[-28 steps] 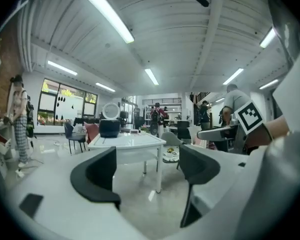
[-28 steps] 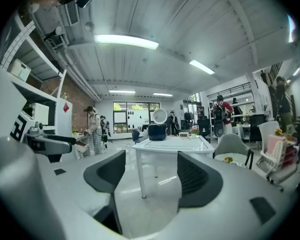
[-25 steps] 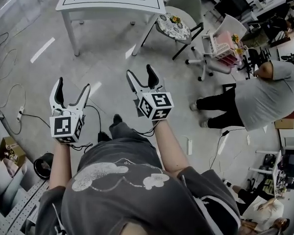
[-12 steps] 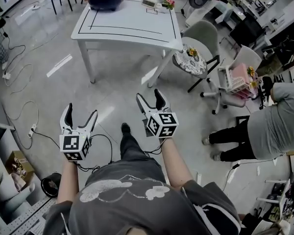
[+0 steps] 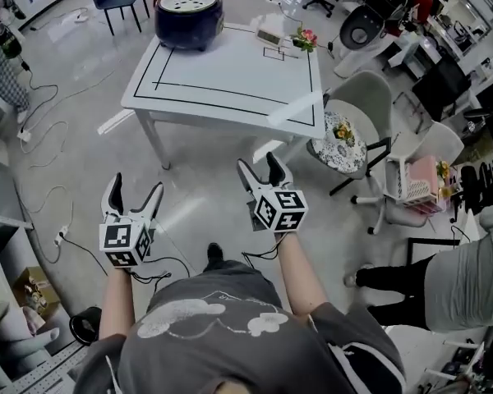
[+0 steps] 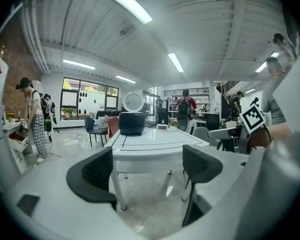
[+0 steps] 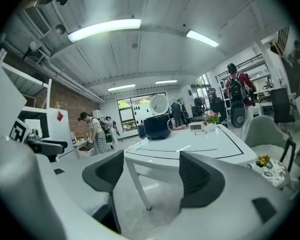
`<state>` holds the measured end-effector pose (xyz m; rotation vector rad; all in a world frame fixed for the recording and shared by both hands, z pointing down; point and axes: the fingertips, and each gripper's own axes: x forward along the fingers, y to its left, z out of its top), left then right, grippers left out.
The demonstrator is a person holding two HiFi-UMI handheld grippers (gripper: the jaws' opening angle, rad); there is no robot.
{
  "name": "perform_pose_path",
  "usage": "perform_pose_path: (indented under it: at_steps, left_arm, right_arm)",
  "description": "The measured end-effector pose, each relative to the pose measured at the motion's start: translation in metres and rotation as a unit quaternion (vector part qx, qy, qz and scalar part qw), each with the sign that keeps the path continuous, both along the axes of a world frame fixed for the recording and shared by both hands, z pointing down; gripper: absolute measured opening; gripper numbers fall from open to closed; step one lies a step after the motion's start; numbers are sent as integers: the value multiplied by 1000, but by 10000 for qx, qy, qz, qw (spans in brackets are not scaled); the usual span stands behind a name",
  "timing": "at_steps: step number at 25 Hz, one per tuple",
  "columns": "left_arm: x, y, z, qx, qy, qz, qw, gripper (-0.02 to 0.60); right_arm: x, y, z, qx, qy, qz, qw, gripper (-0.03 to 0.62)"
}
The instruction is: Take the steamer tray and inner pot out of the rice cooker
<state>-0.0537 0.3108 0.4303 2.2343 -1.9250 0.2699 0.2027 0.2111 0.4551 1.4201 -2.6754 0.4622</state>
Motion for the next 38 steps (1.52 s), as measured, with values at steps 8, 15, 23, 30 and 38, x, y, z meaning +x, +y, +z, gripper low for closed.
perform_pose_path:
  at_steps: [8,15,23,30,38]
  left_arm:
    - [2,-73,-4,-21,28,-262,9997,430]
    - [-3,-107,-9,-28,35,-332,9994,430]
    - [-35,-171,-7,-18,62,-263,9996,430]
    - [-78,-279,-6,97,116,90,9998,430]
    - [-135,-402,-11,35,201,483,9986,430]
  right_arm:
    - [2,-76,6,-100,-48,-238,9997,334]
    - [-10,-109,7,-267,-209,-364,9988,334]
    - [-32,-167,3,-186,-171,-254,9994,334]
    - [-68,-254,-2,-107,-69,96,9999,334]
    - [-131,-363,-23,-24,158,358,9992,334]
